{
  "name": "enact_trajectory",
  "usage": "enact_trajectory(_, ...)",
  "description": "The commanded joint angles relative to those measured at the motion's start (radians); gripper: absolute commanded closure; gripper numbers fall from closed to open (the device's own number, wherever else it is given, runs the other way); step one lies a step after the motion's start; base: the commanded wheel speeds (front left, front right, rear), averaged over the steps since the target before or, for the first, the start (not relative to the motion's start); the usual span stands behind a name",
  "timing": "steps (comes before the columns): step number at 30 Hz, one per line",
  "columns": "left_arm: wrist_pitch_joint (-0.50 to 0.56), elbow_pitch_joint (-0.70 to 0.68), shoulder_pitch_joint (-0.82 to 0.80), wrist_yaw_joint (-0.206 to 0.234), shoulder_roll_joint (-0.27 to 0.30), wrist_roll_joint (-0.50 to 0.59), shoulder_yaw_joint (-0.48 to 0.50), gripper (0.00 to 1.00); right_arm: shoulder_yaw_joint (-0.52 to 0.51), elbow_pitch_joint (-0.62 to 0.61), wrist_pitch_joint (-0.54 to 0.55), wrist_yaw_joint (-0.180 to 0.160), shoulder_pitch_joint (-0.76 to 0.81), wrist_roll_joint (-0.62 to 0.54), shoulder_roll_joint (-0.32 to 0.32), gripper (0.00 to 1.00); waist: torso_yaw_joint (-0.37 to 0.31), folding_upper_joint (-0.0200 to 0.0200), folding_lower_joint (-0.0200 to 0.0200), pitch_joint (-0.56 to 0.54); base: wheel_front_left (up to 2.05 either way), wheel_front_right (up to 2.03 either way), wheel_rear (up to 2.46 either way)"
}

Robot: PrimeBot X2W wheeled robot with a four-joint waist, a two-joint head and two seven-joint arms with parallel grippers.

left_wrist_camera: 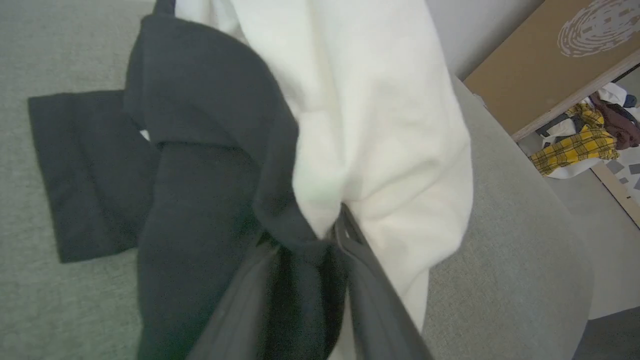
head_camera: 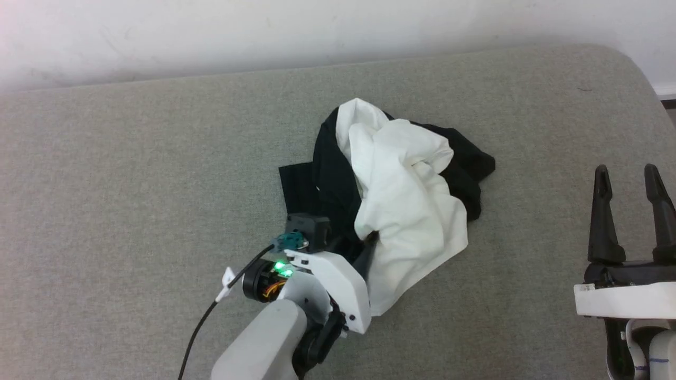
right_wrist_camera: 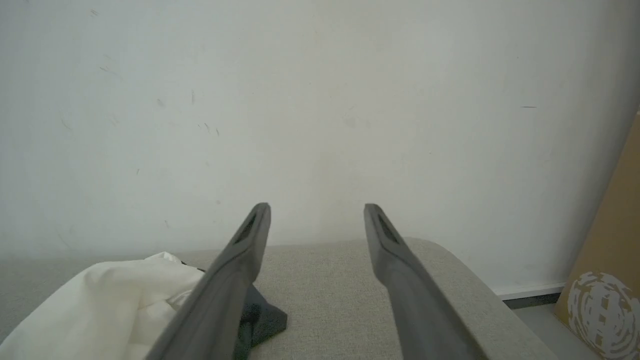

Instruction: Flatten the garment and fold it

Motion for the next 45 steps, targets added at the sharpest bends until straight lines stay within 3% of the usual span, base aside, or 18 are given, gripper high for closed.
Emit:
enact_trajectory(1, -0.034, 0.008, 0.0, 0.004, -0.007, -0.019, 0.016, 0.0, 0.0, 0.005, -0.004, -0.001, -0.004, 0.002, 0.002, 0.0, 0.01, 0.0, -0.0002, -0.011, 0.0, 0.0, 0.0)
enact_trajectory(6, -0.099, -0.021, -0.014, -0.009, -0.004, -0.03, 0.039, 0.0, 0.005, 0.015, -0.004, -0.001, 0.008, 0.002, 0.002, 0.0, 0.034, 0.0, -0.0002, -0.049, 0.0, 0.0, 0.0)
enact_trajectory(11, -0.128, -0.107, -0.005, 0.028, 0.046, -0.017, 0.08, 0.0, 0.003, 0.019, -0.002, -0.001, 0.02, 0.006, 0.002, 0.0, 0.055, 0.0, -0.0002, -0.084, 0.0, 0.0, 0.0)
enact_trajectory(15, -0.025, -0.14, 0.011, 0.055, 0.117, 0.015, 0.055, 0.0, 0.003, 0.019, 0.0, -0.001, 0.029, 0.009, 0.002, 0.0, 0.066, 0.0, -0.0002, -0.096, 0.0, 0.0, 0.0)
enact_trajectory(21, 0.186, -0.164, 0.052, 0.032, 0.172, 0.008, -0.032, 0.0, 0.007, 0.016, 0.0, -0.001, 0.032, 0.018, 0.002, 0.0, 0.065, 0.0, -0.0002, -0.088, 0.0, 0.0, 0.0)
enact_trajectory(27, 0.262, -0.172, 0.069, 0.028, 0.177, -0.004, -0.067, 0.0, 0.0, 0.01, 0.0, -0.001, 0.026, 0.019, 0.002, 0.0, 0.058, 0.0, -0.0002, -0.068, 0.0, 0.0, 0.0)
enact_trajectory(32, 0.255, -0.14, 0.065, 0.049, 0.177, 0.015, -0.073, 0.0, -0.002, 0.01, 0.0, -0.001, 0.017, 0.021, 0.002, 0.0, 0.05, 0.0, -0.0002, -0.057, 0.0, 0.0, 0.0)
enact_trajectory(33, 0.246, -0.139, 0.063, 0.046, 0.175, 0.016, -0.074, 0.65, -0.004, 0.01, 0.0, -0.001, 0.016, 0.022, 0.002, 0.0, 0.05, 0.0, -0.0002, -0.056, 0.0, 0.0, 0.0)
enact_trajectory(34, 0.236, -0.14, 0.061, 0.043, 0.17, 0.011, -0.071, 1.0, -0.006, 0.011, -0.001, -0.001, 0.016, 0.022, 0.002, 0.0, 0.051, 0.0, -0.0002, -0.056, 0.0, 0.0, 0.0)
enact_trajectory(40, 0.201, -0.16, 0.057, 0.022, 0.168, -0.025, -0.042, 1.0, -0.016, 0.015, -0.002, -0.001, 0.018, 0.027, 0.002, 0.0, 0.057, 0.0, -0.0002, -0.062, 0.0, 0.0, 0.0)
enact_trajectory(45, 0.148, -0.27, 0.062, 0.056, 0.188, -0.064, 0.046, 1.0, -0.019, 0.014, -0.003, -0.001, 0.02, 0.032, 0.002, 0.0, 0.063, 0.0, -0.0002, -0.064, 0.0, 0.0, 0.0)
